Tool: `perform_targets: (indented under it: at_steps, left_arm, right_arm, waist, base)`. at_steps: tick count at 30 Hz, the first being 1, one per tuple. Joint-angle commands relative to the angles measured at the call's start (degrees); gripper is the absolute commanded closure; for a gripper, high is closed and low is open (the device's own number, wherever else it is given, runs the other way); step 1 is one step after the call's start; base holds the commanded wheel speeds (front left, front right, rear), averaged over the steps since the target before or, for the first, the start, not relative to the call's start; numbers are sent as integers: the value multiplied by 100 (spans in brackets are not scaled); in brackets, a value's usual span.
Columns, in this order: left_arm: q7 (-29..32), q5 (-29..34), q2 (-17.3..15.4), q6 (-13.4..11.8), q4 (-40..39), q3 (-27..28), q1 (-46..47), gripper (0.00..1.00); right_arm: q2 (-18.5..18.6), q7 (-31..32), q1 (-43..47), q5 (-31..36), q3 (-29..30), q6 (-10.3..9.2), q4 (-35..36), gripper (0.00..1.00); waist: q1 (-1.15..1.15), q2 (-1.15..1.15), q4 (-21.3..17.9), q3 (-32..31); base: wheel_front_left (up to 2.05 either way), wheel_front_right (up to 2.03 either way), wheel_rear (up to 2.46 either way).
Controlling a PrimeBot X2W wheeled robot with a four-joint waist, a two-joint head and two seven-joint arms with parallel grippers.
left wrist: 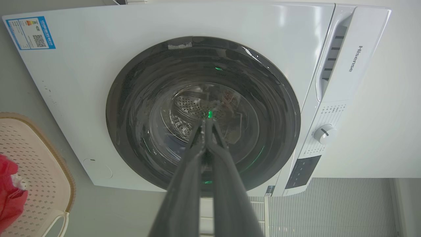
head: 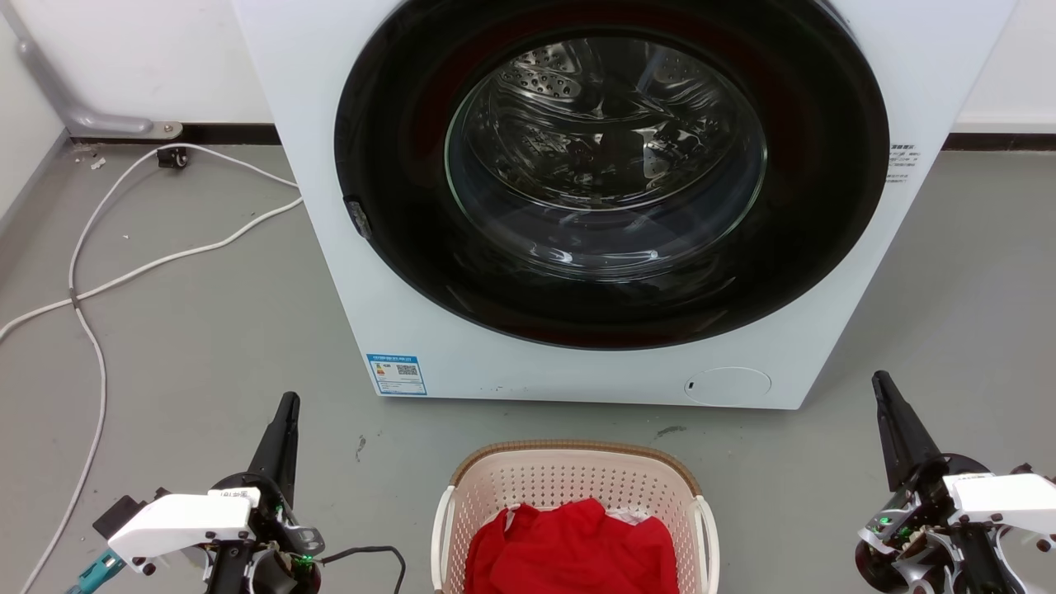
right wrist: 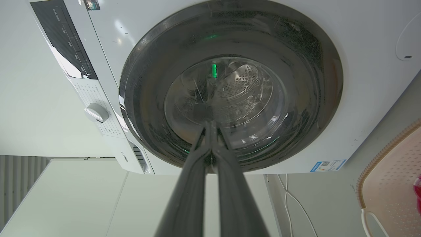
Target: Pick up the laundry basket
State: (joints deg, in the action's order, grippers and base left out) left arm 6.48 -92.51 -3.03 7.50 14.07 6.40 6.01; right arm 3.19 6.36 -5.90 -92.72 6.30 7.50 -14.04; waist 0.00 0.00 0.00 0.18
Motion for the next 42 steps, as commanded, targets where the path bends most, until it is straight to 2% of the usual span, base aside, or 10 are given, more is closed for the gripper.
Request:
perform_targets:
  at_steps: [1,28,29,36,42]
  left_arm:
    - [19,9,10,16,4,23,47,100]
    - [24,12,13,16,4,28,47,100]
    - [0,6,2,0,-1,5,1,0]
    - [-116,83,21,-2,101,-35,-165,0]
    - [-287,585,20,-38,-66,-28,-183,0]
  right_arm:
    - [-22,20,-63,28,7,-2,-5,100]
    - [-28,26,-64,40,15,-2,-5,100]
    - [-6,6,0,2,10,0,0,0]
    - [-22,-101,191,94,-9,-1,-140,0]
    - [-22,-272,225,643,43,-1,-16,0]
  waist:
    - [0,0,0,0]
    - [0,0,0,0]
    - [0,0,0,0]
    - [0,0,-1,1]
    - [0,0,-4,7]
  base:
    - [0,0,0]
    - [0,0,0]
    - [0,0,0]
    - [0,0,0]
    - [0,0,0]
